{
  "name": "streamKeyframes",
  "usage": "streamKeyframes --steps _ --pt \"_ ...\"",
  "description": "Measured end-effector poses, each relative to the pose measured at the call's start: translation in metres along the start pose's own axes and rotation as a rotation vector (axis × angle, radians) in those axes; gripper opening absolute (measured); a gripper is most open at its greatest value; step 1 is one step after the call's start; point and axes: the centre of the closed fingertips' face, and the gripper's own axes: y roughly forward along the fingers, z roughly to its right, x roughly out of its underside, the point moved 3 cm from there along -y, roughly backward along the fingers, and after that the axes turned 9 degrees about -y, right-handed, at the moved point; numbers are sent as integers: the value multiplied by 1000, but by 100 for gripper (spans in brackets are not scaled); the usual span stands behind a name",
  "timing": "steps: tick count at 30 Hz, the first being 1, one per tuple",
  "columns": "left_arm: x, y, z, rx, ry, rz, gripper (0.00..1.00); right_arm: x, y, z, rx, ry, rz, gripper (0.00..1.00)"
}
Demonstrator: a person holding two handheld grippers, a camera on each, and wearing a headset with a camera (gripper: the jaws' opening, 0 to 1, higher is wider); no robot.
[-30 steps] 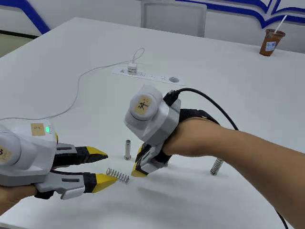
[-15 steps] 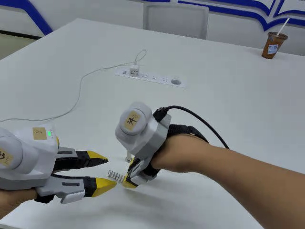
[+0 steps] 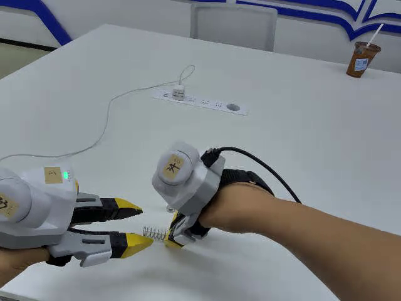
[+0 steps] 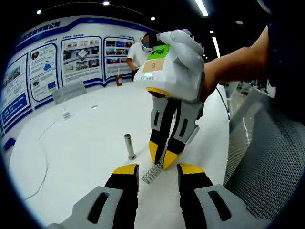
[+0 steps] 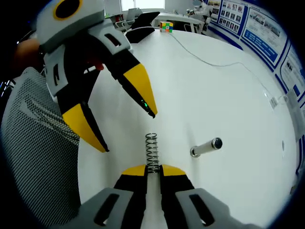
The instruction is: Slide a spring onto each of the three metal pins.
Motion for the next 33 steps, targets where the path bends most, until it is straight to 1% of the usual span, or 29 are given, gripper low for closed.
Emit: streamKeyframes --steps 4,7,14,17,22,27,33 --pt "2 2 2 7 3 -7 33 1 -9 -3 -3 -14 -2 11" --pt "2 6 5 18 11 -16 33 -2 -19 -6 -2 -40 6 11" --pt "-1 11 9 43 30 -25 32 -4 -40 -13 -4 -80 17 11" --pt "-3 14 13 65 27 -21 32 -6 -48 -17 -1 -101 20 11" --pt "-4 17 18 89 43 -28 29 -7 -57 -22 1 -130 19 11" --pt "-4 19 23 115 57 -40 22 -8 -61 -24 0 -141 19 11" --pt "-4 22 26 136 73 -44 18 -5 -64 -29 -20 -162 3 11"
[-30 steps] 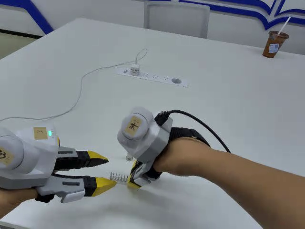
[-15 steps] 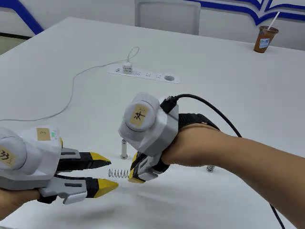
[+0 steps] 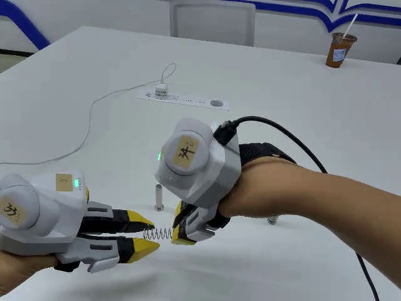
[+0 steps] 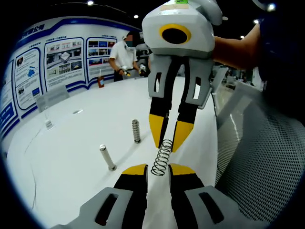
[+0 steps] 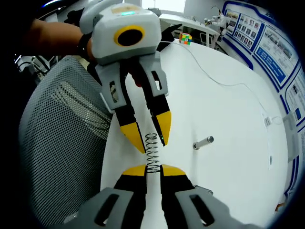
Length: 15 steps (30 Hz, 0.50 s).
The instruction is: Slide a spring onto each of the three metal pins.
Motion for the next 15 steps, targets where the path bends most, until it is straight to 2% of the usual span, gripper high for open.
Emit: streamKeyframes --steps 4,15 --pt "0 3 4 18 11 -6 13 -1 -3 -2 -2 -9 3 11" --pt "0 3 5 21 12 -7 12 -10 -14 -1 9 -26 27 11"
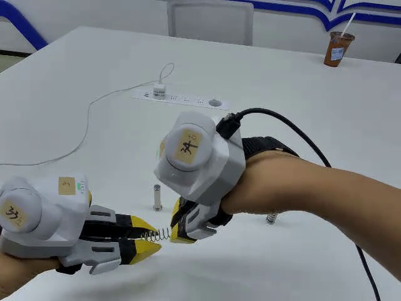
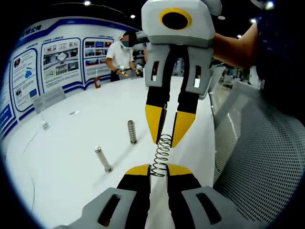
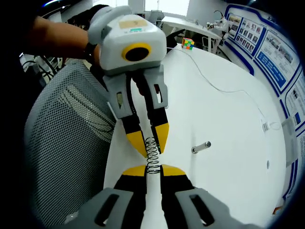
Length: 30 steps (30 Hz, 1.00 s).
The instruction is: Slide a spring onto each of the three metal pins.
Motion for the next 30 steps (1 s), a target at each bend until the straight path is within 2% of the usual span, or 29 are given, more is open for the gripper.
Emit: streamKeyframes --steps 11,19,26,30 --pt "3 1 4 3 0 -4 12 -18 -9 -1 3 1 70 11" --pt "-2 3 7 15 9 8 12 -33 -13 1 25 -8 121 11" --pt "-2 4 8 22 20 7 11 -33 -13 0 17 -14 114 12" --pt "-4 5 9 25 23 22 11 -28 -10 0 10 -7 95 13"
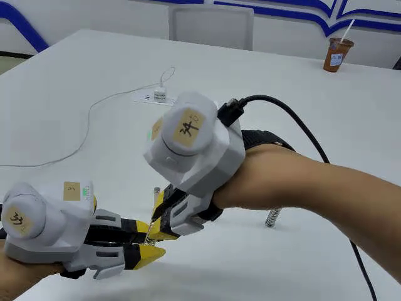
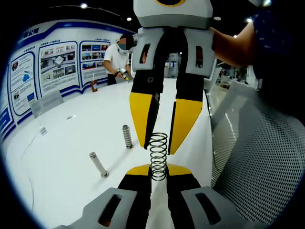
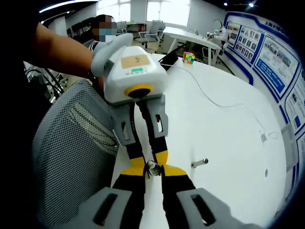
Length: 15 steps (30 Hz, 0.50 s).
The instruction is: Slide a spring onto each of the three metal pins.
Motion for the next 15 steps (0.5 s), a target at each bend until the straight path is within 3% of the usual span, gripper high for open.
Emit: streamKeyframes --steps 15 --pt "-11 5 8 50 53 -4 11 9 1 -4 -8 71 -46 13"
